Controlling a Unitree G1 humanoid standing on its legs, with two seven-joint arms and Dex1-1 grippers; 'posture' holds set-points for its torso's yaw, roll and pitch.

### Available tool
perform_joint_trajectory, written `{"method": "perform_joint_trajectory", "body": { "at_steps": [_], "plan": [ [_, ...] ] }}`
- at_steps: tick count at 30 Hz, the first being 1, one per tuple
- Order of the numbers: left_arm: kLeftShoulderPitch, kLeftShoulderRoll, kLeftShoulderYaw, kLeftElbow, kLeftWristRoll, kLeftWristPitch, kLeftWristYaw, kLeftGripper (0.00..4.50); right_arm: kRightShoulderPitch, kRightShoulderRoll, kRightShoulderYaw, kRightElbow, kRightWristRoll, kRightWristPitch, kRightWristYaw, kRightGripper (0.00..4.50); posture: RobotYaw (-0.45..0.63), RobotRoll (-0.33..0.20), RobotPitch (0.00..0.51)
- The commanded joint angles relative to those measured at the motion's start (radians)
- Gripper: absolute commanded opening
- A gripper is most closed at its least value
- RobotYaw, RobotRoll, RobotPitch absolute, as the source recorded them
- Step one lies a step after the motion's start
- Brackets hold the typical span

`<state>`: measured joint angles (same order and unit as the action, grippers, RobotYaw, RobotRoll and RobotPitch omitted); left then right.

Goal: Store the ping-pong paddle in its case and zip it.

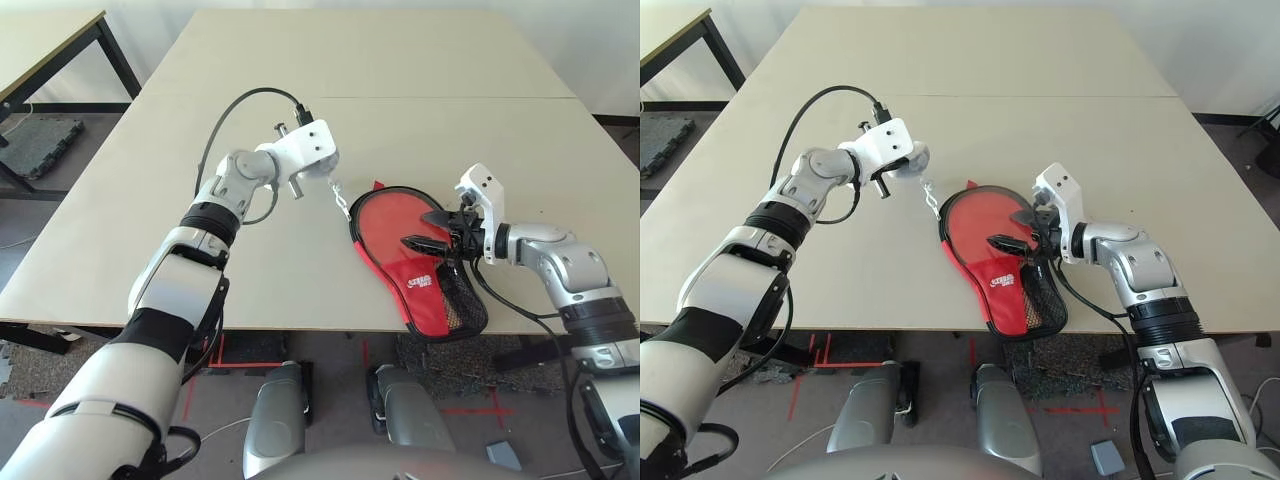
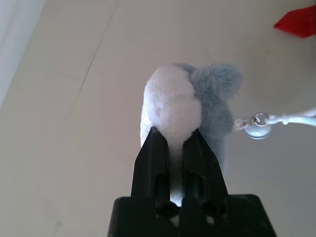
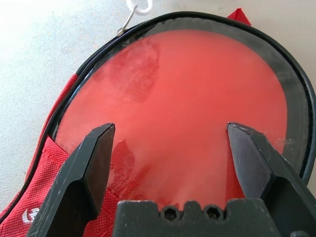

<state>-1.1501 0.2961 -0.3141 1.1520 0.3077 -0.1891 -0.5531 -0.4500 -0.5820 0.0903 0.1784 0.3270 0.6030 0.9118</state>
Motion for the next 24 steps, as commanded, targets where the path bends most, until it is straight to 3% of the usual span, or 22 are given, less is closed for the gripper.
{"method": "perform_joint_trajectory", "body": {
  "at_steps": [1, 9, 24],
  "plan": [
    [-0.039, -0.022, -0.004, 0.056, 0.026, -0.02, 0.037, 0.02, 0.043, 0.01, 0.027, 0.009, -0.018, 0.034, -0.008, 4.5, 0.03, 0.0, 0.127],
    [-0.101, -0.116, -0.009, 0.128, 0.057, -0.042, 0.118, 0.02, 0.085, 0.017, 0.014, -0.046, -0.006, 0.058, -0.024, 4.5, 0.0, 0.0, 0.141],
    [-0.152, -0.213, -0.028, 0.172, 0.129, -0.137, 0.32, 0.02, 0.154, 0.029, -0.006, -0.155, 0.021, 0.113, -0.063, 4.5, -0.07, 0.0, 0.161]
  ]
}}
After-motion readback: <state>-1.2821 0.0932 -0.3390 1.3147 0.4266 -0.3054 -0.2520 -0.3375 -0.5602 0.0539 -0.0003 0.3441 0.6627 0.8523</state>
